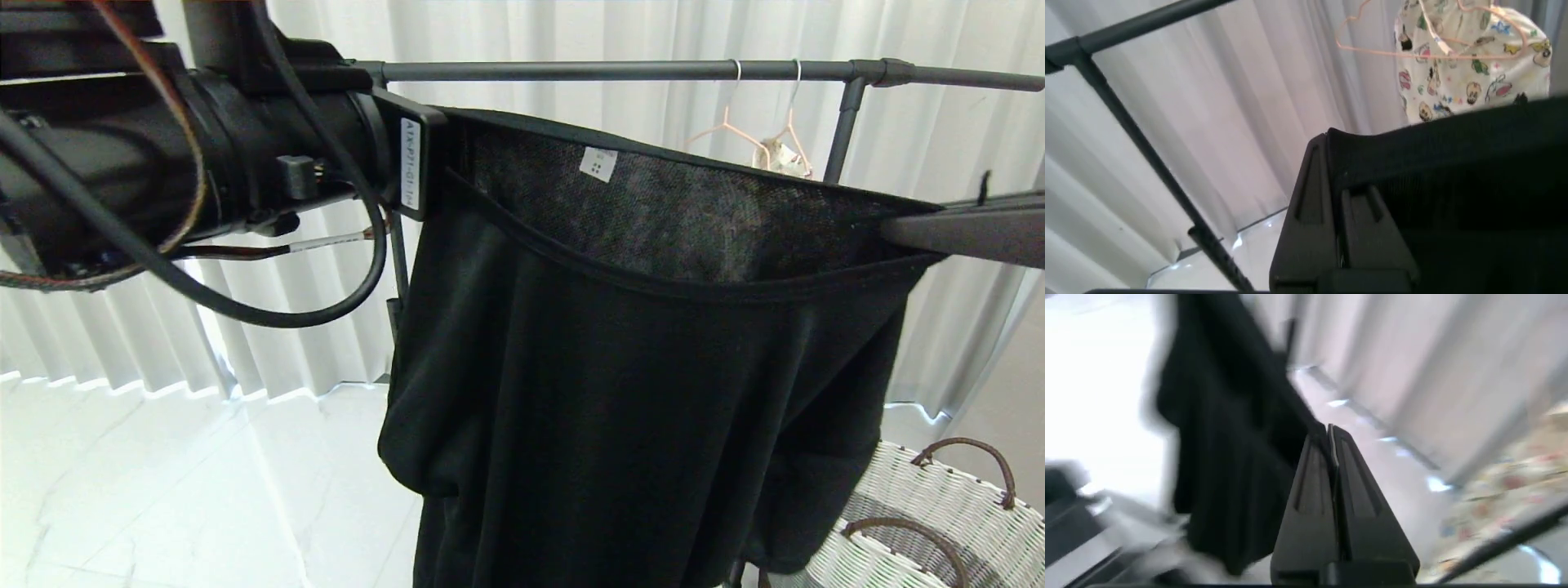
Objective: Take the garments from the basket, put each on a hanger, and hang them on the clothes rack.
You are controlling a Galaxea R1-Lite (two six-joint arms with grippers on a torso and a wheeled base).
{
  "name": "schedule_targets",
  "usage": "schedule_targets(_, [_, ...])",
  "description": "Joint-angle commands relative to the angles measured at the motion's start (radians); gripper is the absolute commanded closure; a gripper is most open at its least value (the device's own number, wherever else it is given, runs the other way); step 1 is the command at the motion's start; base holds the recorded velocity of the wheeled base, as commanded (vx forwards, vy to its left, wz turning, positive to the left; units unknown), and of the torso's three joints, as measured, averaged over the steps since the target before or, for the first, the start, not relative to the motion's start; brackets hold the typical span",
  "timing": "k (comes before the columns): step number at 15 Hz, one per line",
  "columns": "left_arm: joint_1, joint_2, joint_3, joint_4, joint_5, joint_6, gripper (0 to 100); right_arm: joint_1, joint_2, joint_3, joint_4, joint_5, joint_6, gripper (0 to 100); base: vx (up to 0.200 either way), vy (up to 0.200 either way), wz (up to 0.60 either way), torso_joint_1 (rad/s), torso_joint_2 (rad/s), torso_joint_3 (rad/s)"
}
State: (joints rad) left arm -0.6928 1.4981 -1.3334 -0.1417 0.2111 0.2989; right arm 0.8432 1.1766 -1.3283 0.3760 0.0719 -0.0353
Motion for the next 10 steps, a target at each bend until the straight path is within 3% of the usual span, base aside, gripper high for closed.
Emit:
schedule_targets(1, [-0.034,0.087,-0.059,-0.001,-0.002,0.0,100,0.08,-0.06,0.034,0.009,0.005,0.008,100,0.0,0.0,0.0,0.0,0.0,0.0])
schedule_targets(3, [-0.037,0.129,-0.096,-0.001,-0.002,0.0,100,0.123,-0.054,0.035,0.008,0.003,0.008,100,0.0,0.0,0.0,0.0,0.0,0.0])
schedule_targets(10, [-0.039,0.113,-0.099,0.013,-0.001,-0.004,100,0.122,-0.054,0.055,-0.002,-0.001,0.008,100,0.0,0.0,0.0,0.0,0.0,0.0])
